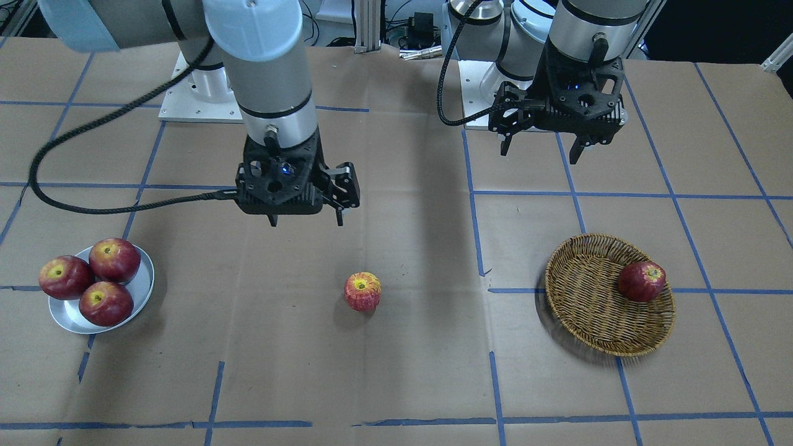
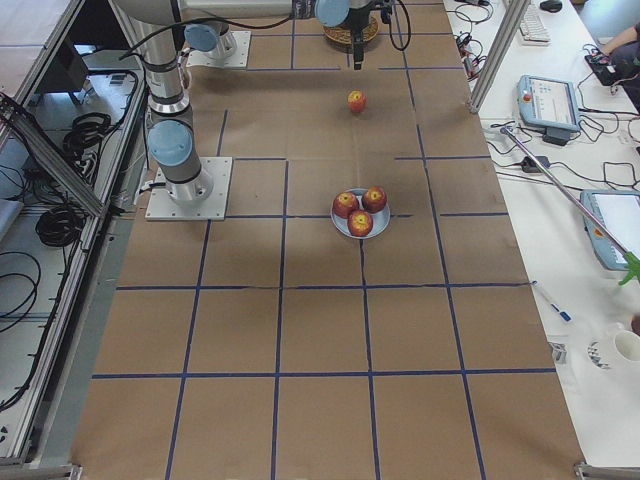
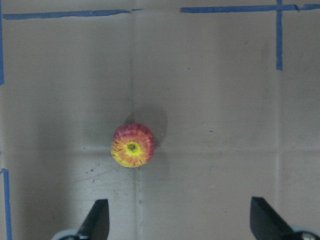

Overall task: Transfer apple from basket to plate
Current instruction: 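Raise the left gripper away while the right gripper moves over the apple, then lower the right gripper and close it on the apple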

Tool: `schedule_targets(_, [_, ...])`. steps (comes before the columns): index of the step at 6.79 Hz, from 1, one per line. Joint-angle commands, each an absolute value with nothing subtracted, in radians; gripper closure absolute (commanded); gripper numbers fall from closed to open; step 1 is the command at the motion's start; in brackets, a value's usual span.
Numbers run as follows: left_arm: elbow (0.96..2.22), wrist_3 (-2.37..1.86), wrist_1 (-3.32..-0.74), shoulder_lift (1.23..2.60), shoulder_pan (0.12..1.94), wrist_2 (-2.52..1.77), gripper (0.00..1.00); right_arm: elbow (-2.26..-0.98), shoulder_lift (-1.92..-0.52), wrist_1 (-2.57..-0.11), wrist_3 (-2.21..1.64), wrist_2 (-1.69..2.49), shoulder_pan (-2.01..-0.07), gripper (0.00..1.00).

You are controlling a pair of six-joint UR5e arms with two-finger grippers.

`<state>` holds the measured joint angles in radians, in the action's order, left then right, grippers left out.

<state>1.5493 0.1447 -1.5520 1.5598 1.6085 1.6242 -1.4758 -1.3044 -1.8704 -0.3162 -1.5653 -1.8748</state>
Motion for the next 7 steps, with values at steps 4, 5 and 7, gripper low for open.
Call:
schedule_targets(4, [1.562, 0.152, -1.525, 1.569, 1.603, 1.624, 0.01, -1.610, -1.140, -2.197, -0.368, -1.568, -1.927, 0.00])
schedule_targets(5, [1.562, 0.144, -1.525, 1.566, 1.605, 1.624, 0.01, -1.632, -1.114, -2.248, -0.368, -1.568, -1.927, 0.00])
schedule_targets(7, [1.563, 0.132, -1.500, 1.566, 1.603, 1.542, 0.01, -1.658, -1.051, -2.328, -0.367, -1.566, -1.927, 0.00])
